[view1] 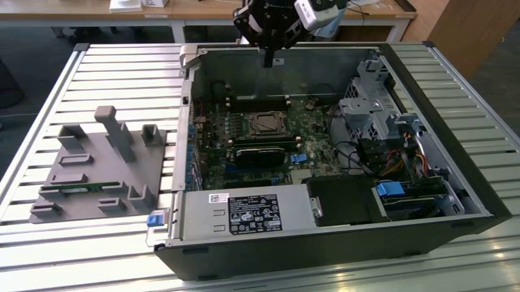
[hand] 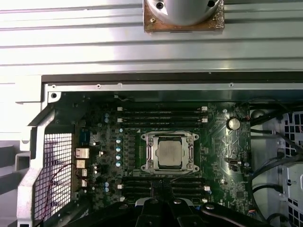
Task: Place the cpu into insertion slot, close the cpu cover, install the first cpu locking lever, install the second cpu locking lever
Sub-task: 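Install the second cpu locking lever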
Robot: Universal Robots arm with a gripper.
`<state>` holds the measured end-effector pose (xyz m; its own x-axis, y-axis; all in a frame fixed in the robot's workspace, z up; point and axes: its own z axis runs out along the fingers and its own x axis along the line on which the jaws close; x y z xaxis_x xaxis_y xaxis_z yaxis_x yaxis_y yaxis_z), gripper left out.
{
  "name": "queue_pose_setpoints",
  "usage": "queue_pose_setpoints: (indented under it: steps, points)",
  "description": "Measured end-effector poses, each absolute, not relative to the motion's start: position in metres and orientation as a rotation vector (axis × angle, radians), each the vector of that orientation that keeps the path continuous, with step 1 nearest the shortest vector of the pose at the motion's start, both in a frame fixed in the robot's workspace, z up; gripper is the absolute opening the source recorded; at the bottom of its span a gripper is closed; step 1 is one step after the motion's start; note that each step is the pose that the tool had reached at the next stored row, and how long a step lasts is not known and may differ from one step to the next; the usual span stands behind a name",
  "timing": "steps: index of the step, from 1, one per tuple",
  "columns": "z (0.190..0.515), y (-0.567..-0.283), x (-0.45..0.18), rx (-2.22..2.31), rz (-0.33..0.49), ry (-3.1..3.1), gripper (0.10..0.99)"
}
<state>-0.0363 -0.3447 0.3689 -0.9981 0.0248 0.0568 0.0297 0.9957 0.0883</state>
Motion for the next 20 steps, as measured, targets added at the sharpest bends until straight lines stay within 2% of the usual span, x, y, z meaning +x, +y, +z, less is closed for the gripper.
queue_pose_setpoints:
  steps: [20]
  points:
    - [0.348,-0.351,-0.036,-0.042,-0.137,-3.083,0.106]
